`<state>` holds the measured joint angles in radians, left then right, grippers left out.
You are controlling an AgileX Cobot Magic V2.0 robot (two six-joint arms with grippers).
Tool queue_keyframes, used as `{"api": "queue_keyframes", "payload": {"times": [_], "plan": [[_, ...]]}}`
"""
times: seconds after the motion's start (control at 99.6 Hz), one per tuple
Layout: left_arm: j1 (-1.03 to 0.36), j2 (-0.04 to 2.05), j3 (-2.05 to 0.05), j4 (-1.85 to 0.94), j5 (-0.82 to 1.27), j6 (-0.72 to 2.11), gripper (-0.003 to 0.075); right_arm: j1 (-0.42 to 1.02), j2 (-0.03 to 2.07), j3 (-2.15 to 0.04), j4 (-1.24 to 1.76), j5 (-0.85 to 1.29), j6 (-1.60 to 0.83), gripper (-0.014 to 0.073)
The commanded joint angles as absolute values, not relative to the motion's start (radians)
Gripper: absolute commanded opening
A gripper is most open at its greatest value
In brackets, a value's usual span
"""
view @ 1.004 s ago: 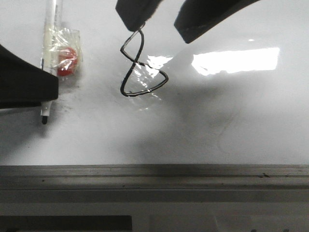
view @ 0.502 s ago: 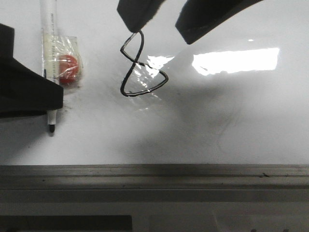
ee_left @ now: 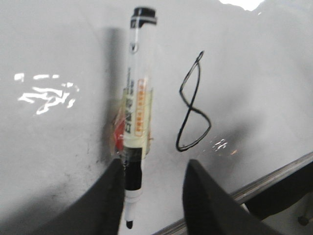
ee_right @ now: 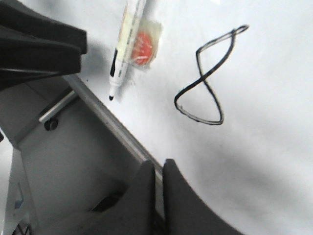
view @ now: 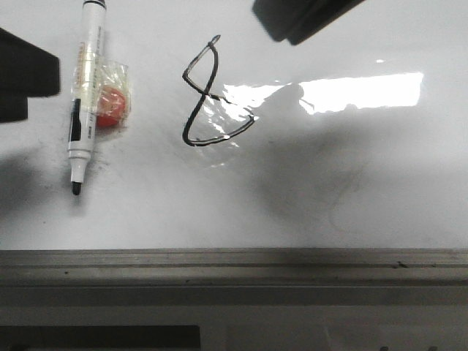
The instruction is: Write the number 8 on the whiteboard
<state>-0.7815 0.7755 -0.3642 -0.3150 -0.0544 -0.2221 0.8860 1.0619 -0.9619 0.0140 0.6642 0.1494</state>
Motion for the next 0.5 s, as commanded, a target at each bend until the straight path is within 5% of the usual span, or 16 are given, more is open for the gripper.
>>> {"api": "queue_keyframes", "payload": {"times": [0.0, 0.301, 0.492], "plan": [[-0.777, 0.684, -0.378, -0.263, -0.121, -0.224, -0.0019, 0.88, 0.969, -0.927, -0.049, 0.508, 0.148, -0.0063], [-0.777, 0.34, -0.269, -0.039, -0.125, -0.224, -0.002, 0.888, 0.64, -0.498, -0.196, 0.153, 0.148, -0.0063], [-0.777, 0.185, -0.162, -0.033, -0.116, -0.224, -0.002, 0.888, 0.425, -0.33, -0.196, 0.13, 0.148, -0.0063]]}}
